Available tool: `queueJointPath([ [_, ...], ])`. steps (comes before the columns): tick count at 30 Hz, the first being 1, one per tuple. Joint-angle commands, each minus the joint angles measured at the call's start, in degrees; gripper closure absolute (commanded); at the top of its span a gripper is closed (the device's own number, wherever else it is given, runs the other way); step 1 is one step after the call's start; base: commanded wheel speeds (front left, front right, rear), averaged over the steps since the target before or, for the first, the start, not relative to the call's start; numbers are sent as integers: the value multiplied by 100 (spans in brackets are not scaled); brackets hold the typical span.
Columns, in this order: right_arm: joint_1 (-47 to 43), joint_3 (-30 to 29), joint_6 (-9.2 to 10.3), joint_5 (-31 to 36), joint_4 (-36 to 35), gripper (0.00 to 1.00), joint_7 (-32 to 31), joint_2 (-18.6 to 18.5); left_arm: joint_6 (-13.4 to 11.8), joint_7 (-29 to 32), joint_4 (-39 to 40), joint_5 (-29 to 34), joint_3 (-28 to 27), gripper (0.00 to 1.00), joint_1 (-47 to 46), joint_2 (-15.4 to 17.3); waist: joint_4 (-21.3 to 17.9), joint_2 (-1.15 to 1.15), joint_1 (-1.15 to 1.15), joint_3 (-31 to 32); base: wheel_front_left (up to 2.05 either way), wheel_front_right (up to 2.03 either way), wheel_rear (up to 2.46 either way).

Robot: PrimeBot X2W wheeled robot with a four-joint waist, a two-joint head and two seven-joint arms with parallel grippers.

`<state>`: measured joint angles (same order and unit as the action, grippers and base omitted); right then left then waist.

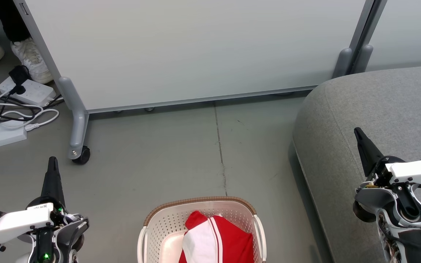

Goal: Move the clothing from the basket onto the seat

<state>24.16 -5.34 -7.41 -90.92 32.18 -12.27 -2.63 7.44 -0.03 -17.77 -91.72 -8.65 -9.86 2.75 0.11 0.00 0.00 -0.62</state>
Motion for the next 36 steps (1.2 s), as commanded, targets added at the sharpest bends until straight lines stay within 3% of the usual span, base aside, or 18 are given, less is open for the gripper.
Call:
queueJointPath([
  [1,38,-22,-15,-44,1,100,-25,-50,26,6,-1,9,-18,100,-93,16,0,0,0,0,0,0,0],
  [11,38,-22,-15,-44,1,100,-25,-50,26,6,-1,9,-18,100,-93,16,0,0,0,0,0,0,0],
  [12,-12,2,0,4,9,0,4,4,-1,0,-14,0,4,0,9,-1,0,0,0,0,0,0,0],
  [21,-265,160,-1,105,-254,0,295,22,-1,-64,97,41,98,0,101,-15,6,0,0,7,0,0,0],
  [29,-373,243,-2,598,-475,0,539,1,-1,-244,246,311,227,0,110,56,16,0,0,10,0,0,0],
  [36,-451,329,-4,1830,-818,0,793,-64,0,-433,431,1244,381,0,62,197,19,0,0,9,0,0,0],
])
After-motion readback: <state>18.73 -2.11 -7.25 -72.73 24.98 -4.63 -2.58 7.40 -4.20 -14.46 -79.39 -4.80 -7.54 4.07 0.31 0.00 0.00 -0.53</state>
